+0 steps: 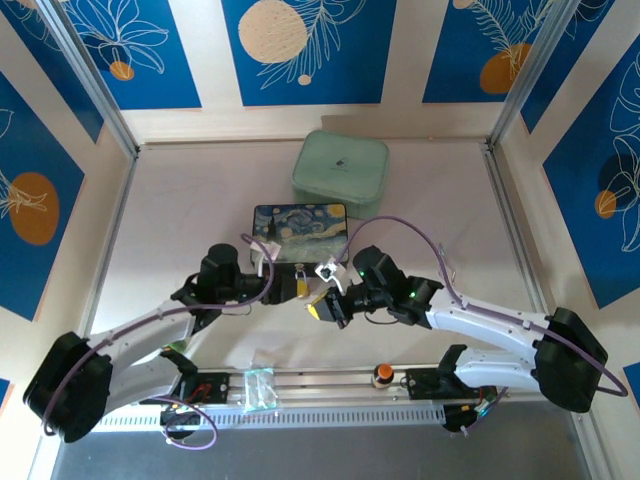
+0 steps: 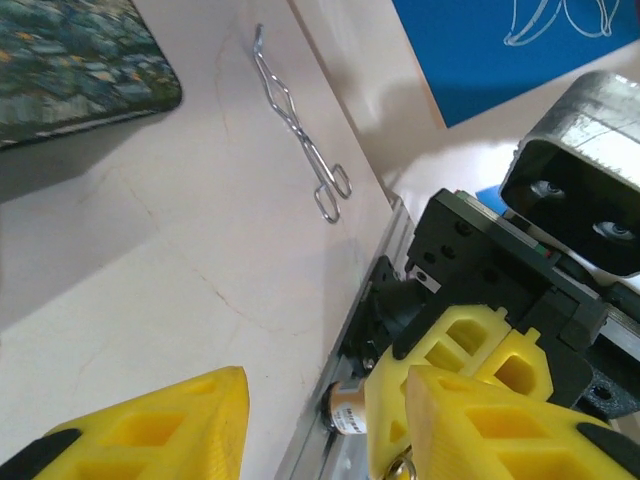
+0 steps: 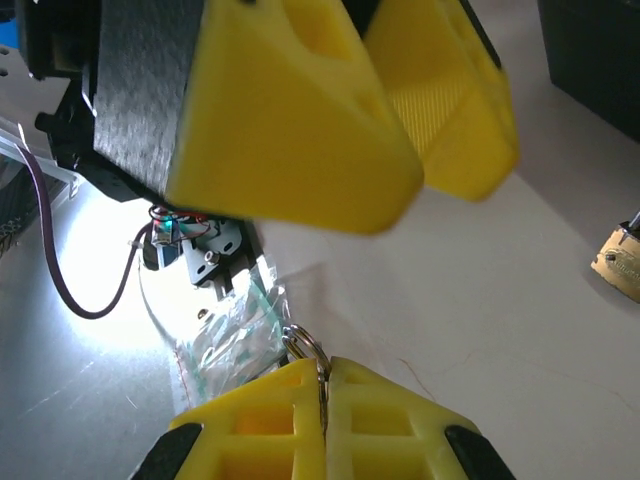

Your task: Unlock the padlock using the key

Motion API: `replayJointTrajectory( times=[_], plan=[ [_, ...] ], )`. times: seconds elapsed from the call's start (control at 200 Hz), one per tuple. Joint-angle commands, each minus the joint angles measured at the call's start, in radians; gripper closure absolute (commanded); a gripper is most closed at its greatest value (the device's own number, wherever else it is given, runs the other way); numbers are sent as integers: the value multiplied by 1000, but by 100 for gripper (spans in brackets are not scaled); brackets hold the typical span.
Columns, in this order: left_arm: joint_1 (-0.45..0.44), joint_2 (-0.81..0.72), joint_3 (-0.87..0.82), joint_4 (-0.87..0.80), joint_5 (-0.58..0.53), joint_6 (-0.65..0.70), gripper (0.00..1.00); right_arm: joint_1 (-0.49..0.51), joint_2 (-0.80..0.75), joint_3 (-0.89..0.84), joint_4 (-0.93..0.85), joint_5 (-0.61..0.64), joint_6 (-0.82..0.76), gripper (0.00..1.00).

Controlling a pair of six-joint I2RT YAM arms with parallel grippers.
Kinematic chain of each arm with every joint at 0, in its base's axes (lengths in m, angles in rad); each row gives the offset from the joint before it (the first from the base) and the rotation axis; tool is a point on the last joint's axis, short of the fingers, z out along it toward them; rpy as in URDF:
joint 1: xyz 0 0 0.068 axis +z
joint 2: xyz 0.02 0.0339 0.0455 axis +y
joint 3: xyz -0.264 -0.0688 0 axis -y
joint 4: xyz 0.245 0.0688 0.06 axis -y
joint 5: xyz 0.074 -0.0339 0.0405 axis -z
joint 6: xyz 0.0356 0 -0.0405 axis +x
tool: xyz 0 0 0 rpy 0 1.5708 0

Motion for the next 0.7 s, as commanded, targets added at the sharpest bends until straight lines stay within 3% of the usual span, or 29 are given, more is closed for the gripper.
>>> replayJointTrajectory(
  times=[0.0,0.055,0.17,0.305,0.53,0.695],
  plan=[
    [-31,9,46,10,8,39,58,-4,-25,-22,-23,28,-36,100],
    [-34,9,38,17,8,37,63,-12,-38,-34,-10,41,-31,100],
    [-45,2,31,20,16,47,64,-26,-54,-40,-8,79,-17,100],
    [-55,-6,53,-122,-29,113,64,-39,-44,-35,-19,70,8,100],
    [-54,-76,58,-353,-253,148,66,-21,120,76,-358,89,21,100],
    [-54,-38,62,-347,-262,153,66,0,265,209,-547,164,-59,100]
  ],
)
